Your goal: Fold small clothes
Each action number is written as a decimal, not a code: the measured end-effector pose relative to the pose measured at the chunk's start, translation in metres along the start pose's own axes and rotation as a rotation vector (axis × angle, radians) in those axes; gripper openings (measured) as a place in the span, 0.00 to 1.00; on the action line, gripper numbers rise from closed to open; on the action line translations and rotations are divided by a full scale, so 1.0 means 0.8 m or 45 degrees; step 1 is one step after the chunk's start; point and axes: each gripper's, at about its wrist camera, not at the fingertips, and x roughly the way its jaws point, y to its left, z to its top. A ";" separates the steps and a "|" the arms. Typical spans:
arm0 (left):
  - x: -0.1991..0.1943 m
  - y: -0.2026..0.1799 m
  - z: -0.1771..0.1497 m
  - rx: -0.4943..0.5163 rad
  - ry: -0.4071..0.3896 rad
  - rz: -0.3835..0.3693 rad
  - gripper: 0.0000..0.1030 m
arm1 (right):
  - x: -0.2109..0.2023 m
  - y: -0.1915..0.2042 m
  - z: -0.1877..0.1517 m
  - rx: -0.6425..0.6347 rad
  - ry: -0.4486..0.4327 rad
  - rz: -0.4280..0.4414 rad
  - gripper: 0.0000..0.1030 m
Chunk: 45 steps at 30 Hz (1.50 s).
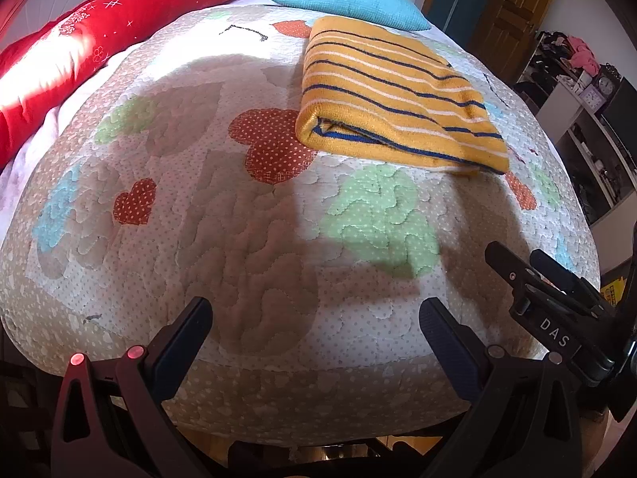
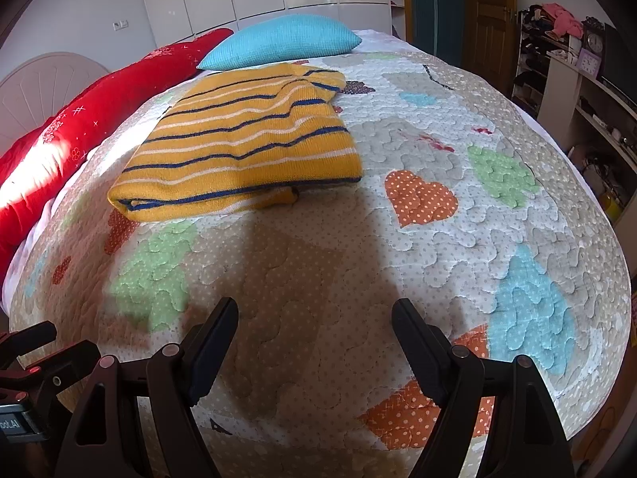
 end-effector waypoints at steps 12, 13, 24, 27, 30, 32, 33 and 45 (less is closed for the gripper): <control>-0.005 -0.003 -0.003 0.007 -0.010 -0.011 1.00 | -0.004 0.004 -0.005 -0.003 -0.001 0.005 0.82; -0.005 -0.003 -0.004 0.007 -0.010 -0.010 1.00 | -0.004 0.005 -0.005 -0.003 0.000 0.005 0.82; -0.005 -0.002 -0.005 0.005 -0.009 -0.002 1.00 | -0.004 0.006 -0.005 -0.002 -0.001 0.007 0.82; -0.005 -0.003 -0.006 0.007 -0.010 -0.003 1.00 | -0.005 0.007 -0.006 0.000 -0.003 0.008 0.82; -0.004 -0.004 -0.006 0.007 -0.008 -0.003 1.00 | -0.005 0.007 -0.006 0.001 -0.002 0.009 0.82; -0.003 -0.004 -0.006 0.009 -0.004 -0.003 1.00 | -0.005 0.007 -0.006 0.002 -0.002 0.009 0.82; -0.002 -0.004 -0.006 0.010 -0.002 -0.003 1.00 | -0.005 0.008 -0.006 0.001 -0.002 0.009 0.82; 0.003 -0.004 -0.007 0.015 0.006 -0.003 1.00 | -0.003 0.007 -0.006 0.002 -0.004 0.012 0.83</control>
